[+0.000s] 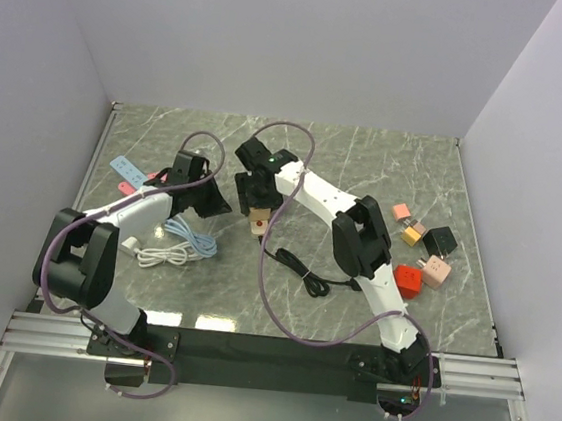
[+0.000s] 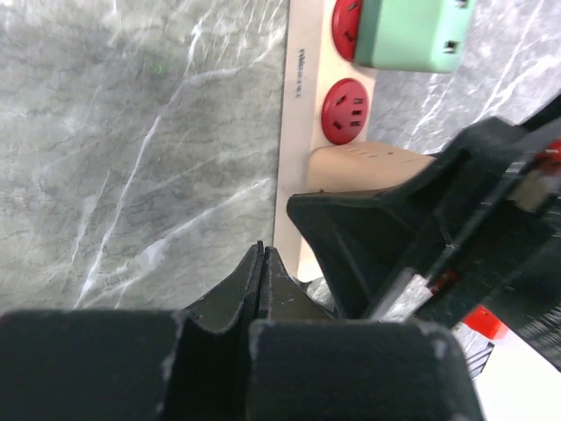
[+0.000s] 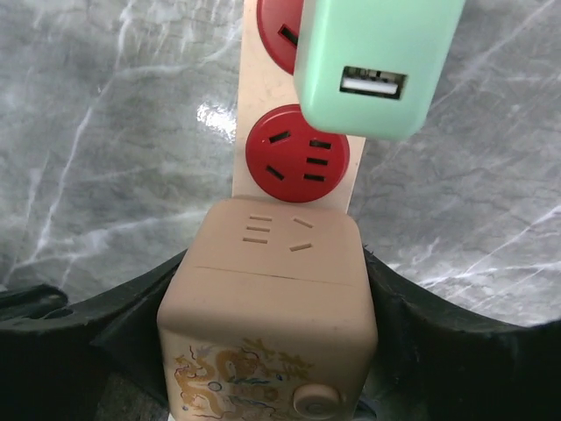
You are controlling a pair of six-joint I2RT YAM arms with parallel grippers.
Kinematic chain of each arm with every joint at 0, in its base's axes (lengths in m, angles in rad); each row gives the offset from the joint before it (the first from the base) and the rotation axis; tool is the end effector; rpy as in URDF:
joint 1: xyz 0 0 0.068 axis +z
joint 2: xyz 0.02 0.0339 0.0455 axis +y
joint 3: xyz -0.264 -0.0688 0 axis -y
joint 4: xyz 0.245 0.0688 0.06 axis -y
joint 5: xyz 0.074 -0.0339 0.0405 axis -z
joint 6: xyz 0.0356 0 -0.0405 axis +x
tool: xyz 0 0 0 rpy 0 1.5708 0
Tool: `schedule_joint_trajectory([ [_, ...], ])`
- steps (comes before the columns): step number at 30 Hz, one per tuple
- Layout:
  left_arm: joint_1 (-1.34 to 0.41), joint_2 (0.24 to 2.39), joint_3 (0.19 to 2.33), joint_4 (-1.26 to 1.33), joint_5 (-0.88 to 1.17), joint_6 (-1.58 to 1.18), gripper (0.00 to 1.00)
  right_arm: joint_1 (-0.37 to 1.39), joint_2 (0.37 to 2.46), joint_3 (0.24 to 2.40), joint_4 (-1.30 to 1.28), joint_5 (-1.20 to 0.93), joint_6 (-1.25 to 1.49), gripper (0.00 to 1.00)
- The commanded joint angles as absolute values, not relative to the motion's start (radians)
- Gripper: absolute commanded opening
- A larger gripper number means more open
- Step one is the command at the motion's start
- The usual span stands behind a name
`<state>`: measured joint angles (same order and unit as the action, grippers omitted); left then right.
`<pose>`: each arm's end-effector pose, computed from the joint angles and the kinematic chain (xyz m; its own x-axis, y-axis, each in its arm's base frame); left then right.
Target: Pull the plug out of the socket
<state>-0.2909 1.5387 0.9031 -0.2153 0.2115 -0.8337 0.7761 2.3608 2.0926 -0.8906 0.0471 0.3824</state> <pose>0.3006 -0.0978 0.1984 -0.7899 -0.5192 -0.3263 -0.2557 0.7625 -0.5943 0.3605 0.3515 0.1919 -0.8628 -0.3246 -0.3876 -0.3927 0.9131 0.1094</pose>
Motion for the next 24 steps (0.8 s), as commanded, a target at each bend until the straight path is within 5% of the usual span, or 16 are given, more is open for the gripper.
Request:
schedule_joint_trajectory([
  [1,-0.287,1.489,0.893,-0.198,0.206,-0.828,0.0,0.77,2.294,2.074,-0.864,0.04,0.388,0.28],
  [4,-0.285,1.508,0.885,-0.18,0.238,-0.822,0.01,0.747,2.182,1.926,-0.749,-0.102,0.416,0.0],
  [8,-0.285,1.539,0.873,-0.108,0.291,-0.83,0.01,0.645,2.054,1.697,-0.553,-0.429,0.469,0.0],
  [11,-0.287,1.575,0.88,-0.06,0.313,-0.836,0.14,0.588,1.985,1.508,-0.364,-0.68,0.524,0.0],
  [18,-0.316,1.678,0.936,0.075,0.382,-0.859,0.6,0.56,1.967,1.39,-0.307,-0.799,0.537,0.0],
  [24,-0.359,1.778,1.015,0.071,0.382,-0.838,0.69,0.558,1.959,1.362,-0.236,-0.831,0.575,0.0],
])
